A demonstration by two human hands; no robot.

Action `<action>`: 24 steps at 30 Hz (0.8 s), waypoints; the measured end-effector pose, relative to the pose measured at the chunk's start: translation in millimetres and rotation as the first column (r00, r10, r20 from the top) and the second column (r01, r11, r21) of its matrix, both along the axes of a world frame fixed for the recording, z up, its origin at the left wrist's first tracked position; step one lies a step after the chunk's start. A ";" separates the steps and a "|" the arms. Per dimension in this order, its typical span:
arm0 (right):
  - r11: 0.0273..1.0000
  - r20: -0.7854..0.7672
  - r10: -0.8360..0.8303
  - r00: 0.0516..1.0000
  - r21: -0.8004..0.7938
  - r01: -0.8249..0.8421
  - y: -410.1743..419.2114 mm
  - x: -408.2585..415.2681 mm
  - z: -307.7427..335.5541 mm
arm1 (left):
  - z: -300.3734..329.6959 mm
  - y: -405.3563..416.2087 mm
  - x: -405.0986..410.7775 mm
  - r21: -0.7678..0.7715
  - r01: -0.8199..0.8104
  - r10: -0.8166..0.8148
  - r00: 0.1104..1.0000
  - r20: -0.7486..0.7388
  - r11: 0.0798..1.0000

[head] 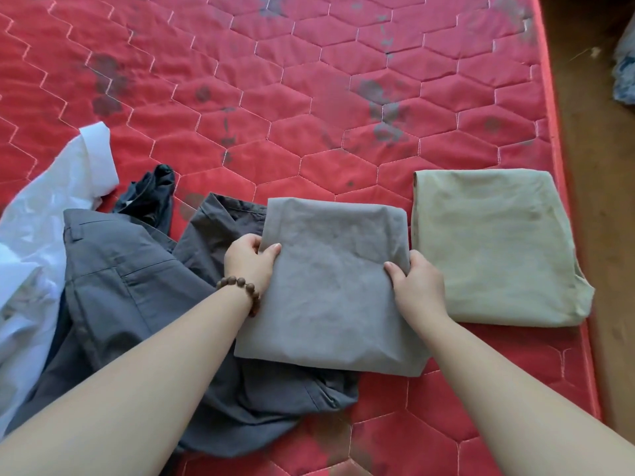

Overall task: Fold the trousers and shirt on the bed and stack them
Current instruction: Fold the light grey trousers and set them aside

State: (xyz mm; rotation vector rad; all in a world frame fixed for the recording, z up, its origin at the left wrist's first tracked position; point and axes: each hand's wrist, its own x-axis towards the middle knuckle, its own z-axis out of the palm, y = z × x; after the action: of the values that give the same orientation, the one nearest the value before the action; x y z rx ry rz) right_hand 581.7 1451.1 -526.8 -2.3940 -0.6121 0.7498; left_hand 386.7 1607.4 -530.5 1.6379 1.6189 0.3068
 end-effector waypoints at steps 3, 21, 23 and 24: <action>0.999 0.012 0.042 0.999 -0.003 -0.042 -0.5 0.1 4.8 | 6.5 -1.7 4.9 0.026 -0.009 0.011 0.998 -0.067 1.000; 0.856 0.496 0.517 0.698 -0.313 -0.411 48.5 -13.7 -45.4 | -46.4 -8.9 34.8 0.244 0.632 -0.434 0.717 -0.545 0.736; 0.892 0.429 0.451 0.783 -0.247 -0.379 46.0 -12.2 -44.1 | -47.1 -5.4 33.1 0.219 0.594 -0.451 0.760 -0.468 0.774; 0.897 0.381 0.440 0.813 -0.214 -0.386 47.5 -10.4 -41.7 | -45.6 -2.0 32.6 0.190 0.593 -0.481 0.769 -0.421 0.782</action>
State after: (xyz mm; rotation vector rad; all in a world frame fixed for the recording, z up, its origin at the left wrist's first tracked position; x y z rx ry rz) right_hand 571.3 1498.6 -568.5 -2.5910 -1.3388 0.4383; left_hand 419.2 1605.4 -576.1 2.4454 1.2857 -0.0477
